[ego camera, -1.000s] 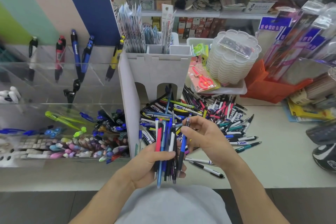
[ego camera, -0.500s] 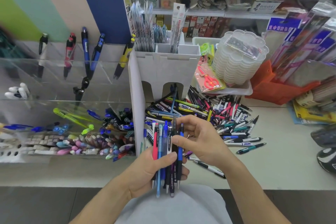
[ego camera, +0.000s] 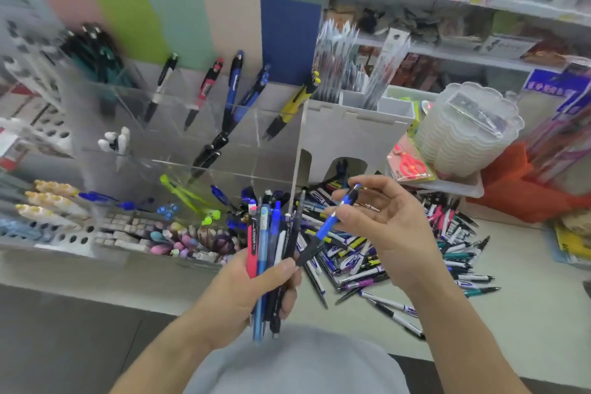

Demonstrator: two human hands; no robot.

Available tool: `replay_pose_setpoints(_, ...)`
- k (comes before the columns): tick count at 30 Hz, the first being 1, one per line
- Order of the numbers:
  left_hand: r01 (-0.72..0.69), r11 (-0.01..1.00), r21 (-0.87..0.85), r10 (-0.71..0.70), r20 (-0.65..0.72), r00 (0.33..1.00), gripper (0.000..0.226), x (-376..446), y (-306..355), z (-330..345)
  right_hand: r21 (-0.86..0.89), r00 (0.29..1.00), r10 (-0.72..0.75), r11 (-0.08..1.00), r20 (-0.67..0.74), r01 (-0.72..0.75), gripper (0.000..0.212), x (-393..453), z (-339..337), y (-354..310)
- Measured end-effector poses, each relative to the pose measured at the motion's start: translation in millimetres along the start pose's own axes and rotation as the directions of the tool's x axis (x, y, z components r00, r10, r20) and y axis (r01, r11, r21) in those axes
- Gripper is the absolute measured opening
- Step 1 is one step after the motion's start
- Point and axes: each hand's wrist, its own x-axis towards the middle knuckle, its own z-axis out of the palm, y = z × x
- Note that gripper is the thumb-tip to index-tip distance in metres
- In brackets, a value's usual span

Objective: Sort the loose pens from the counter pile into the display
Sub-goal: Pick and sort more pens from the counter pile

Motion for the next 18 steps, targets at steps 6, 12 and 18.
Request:
replay_pose_setpoints(6, -0.235, 0.97, -0.06, 0.213, -0.249, 0.945, 0.024, -11, 34, -22, -0.085, 0.976, -0.205, 0.974, 0.072, 0.211, 0.024, 22, 47, -29)
replay_pose_setpoints(12, -0.363, 0.907, -0.216, 0.272, -0.358, 0.893, 0.011, -21, 62, -49, -0.191, 0.682, -0.705, 0.709, -0.195, 0.679, 0.02, 68, 97, -55)
replay_pose_setpoints(18, -0.307, 0.926, -0.219, 0.253, -0.241, 0.937, 0.033, -24, 65, -64, -0.626, 0.649, -0.759, 0.478, 0.058, 0.616, 0.015, 119, 126, -51)
